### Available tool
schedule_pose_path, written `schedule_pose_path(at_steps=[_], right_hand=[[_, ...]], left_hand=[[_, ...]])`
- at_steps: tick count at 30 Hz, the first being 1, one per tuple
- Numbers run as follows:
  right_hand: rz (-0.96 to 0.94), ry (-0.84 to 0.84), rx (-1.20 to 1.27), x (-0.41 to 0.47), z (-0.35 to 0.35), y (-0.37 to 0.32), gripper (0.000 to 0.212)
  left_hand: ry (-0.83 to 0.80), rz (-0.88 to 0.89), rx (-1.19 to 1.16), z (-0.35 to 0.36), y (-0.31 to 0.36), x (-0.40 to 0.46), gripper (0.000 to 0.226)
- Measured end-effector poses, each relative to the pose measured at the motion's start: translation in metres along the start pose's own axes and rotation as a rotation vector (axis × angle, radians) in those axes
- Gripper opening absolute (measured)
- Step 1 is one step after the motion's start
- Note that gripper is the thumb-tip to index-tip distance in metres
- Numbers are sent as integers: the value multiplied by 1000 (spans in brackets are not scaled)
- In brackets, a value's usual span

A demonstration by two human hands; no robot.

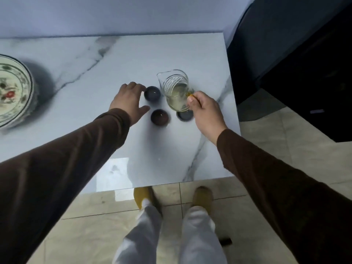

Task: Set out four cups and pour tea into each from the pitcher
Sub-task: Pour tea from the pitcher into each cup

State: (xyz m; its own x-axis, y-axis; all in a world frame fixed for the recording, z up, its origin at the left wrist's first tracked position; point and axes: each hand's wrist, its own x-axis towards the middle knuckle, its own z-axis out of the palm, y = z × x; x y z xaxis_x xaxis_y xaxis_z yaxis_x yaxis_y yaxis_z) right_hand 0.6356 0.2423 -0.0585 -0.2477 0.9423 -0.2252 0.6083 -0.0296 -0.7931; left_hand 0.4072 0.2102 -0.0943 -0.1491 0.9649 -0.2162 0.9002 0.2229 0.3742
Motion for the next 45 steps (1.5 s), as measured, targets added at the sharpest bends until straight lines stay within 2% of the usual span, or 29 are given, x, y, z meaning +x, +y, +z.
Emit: schedule_pose_path(at_steps=[9, 14, 25, 37, 45], right_hand=[[-260, -60, -132, 55, -21, 15, 19], [-374, -70, -213, 79, -24, 19, 25], [-597, 2, -348, 110, -9, 28, 25], [-702, 60, -457, 125, 4, 22, 21], [-704, 63, -490, 119, 8, 20, 23]], left_hand=[[97, -160, -42, 28, 4, 13, 59], [139, -211, -107, 37, -11, 26, 63], [184, -101, -248, 69, -44, 53, 73], [181, 32, -284, 90, -57, 75, 71], [226, 34, -344, 96, -57, 77, 66]])
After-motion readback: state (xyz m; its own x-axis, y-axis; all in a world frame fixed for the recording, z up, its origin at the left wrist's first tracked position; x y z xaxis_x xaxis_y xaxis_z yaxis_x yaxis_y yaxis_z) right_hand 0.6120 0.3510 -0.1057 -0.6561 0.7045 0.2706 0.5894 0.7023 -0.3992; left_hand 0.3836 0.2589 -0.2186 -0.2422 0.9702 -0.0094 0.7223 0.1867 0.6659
